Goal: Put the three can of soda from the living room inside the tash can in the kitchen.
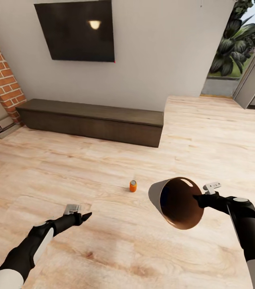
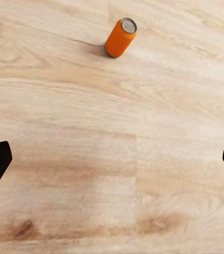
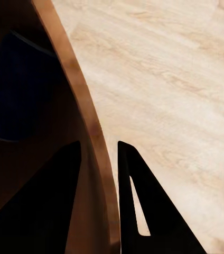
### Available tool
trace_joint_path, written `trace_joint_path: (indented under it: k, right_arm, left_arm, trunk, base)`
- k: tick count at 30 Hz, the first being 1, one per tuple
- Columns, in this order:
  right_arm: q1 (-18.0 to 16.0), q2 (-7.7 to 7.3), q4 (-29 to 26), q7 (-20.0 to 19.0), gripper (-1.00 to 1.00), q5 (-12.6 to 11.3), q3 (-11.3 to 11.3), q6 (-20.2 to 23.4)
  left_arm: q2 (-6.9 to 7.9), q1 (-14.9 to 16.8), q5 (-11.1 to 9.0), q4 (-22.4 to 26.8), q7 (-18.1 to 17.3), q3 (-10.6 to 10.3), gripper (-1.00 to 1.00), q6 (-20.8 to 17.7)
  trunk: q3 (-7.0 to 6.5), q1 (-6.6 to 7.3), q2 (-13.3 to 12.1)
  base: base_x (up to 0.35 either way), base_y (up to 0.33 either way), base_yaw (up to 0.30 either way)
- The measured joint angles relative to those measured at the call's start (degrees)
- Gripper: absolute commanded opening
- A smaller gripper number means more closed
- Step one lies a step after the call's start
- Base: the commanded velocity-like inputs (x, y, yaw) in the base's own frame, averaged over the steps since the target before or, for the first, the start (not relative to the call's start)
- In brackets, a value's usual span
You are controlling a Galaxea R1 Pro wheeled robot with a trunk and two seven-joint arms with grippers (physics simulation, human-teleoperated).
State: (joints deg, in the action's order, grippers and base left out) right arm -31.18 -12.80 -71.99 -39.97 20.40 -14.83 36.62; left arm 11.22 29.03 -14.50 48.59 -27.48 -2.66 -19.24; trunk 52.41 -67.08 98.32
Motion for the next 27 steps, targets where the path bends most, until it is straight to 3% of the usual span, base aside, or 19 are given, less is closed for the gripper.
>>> trace_joint_path:
  k: [1,5,8,11,18,27]
  right_arm:
    - [0.0,-0.10,0.0,0.0,-1.00,0.0,0.0,0.1]
    - [-0.1,-0.23,0.0,0.0,-1.00,-0.4,-1.0,0.5]
    - [-0.1,-0.28,0.0,0.1,-1.00,0.6,-2.9,0.1]
    - [-0.1,-0.35,0.0,0.0,-1.00,0.4,-5.1,0.3]
    - [-0.1,-0.33,-0.3,-0.1,-1.00,0.3,-7.0,0.4]
    - [-0.1,-0.49,1.0,-0.2,-1.00,0.9,-7.1,0.1]
  left_arm:
    - [-1.32,0.6,0.0,0.1,0.2,-0.7,1.00,-2.4]
    - [-3.48,4.3,0.0,-0.2,0.8,-2.2,1.00,-6.1]
    - [-4.01,6.2,0.1,-0.9,1.3,-3.5,1.00,-7.8]
    - [-5.28,8.9,0.1,-4.8,1.6,-5.7,1.00,-9.6]
    - [-5.88,10.5,0.1,-6.9,1.8,-7.2,1.00,-10.9]
    - [-6.11,10.8,0.0,-7.3,2.0,-7.5,1.00,-10.9]
  trunk:
    - [-0.06,0.00,0.0]
    - [-0.33,0.00,0.0]
    - [-0.51,0.00,0.0]
    - [-0.71,0.00,0.0]
    - [-0.97,0.00,0.0]
    - [-1.01,0.00,0.0]
  base:
    - [0.320,-0.002,-0.197]
    - [0.320,-0.001,-0.198]
    - [0.322,0.000,-0.197]
    - [0.323,0.000,-0.193]
    - [0.324,0.000,-0.084]
    - [0.324,0.000,-0.010]
